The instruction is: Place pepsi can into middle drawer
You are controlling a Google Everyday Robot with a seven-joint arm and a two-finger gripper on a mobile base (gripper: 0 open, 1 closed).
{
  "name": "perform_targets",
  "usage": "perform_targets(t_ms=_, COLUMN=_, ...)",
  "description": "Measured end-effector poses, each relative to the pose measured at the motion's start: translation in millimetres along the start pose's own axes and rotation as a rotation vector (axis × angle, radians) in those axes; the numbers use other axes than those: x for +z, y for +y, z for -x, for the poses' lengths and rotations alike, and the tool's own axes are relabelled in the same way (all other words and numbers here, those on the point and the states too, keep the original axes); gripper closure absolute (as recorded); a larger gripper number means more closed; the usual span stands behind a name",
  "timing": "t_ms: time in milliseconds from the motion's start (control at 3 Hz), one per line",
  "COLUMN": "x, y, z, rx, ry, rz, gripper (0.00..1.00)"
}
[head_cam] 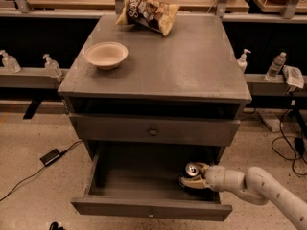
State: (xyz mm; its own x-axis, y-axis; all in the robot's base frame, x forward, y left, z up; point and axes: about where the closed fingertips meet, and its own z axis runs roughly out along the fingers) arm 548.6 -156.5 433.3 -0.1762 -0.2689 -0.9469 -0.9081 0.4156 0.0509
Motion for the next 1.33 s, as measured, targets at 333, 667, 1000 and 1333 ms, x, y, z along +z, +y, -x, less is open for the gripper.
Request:
perform_targets(t_ms=333, x=5.1, y=1.9, z=4.4, rx=-0.031, ry=-0.01, rz=0.007, gripper=0.28)
perform_targets(t_ms=667, x=7.6, y=2.9, z=5.3, rx=-0.034, ry=-0.012, rz=0.012, gripper=0.04)
perform_targets(t_ms=1000, x=8.8, y=3.5, z=5.5, rx=-0.034, ry=-0.013, rz=0.014, gripper=0.0)
perform_targets(t_ms=1333, x=8.3, y=3.7, z=6.2, rx=-0.032, ry=-0.017, rz=0.014, gripper=0.0)
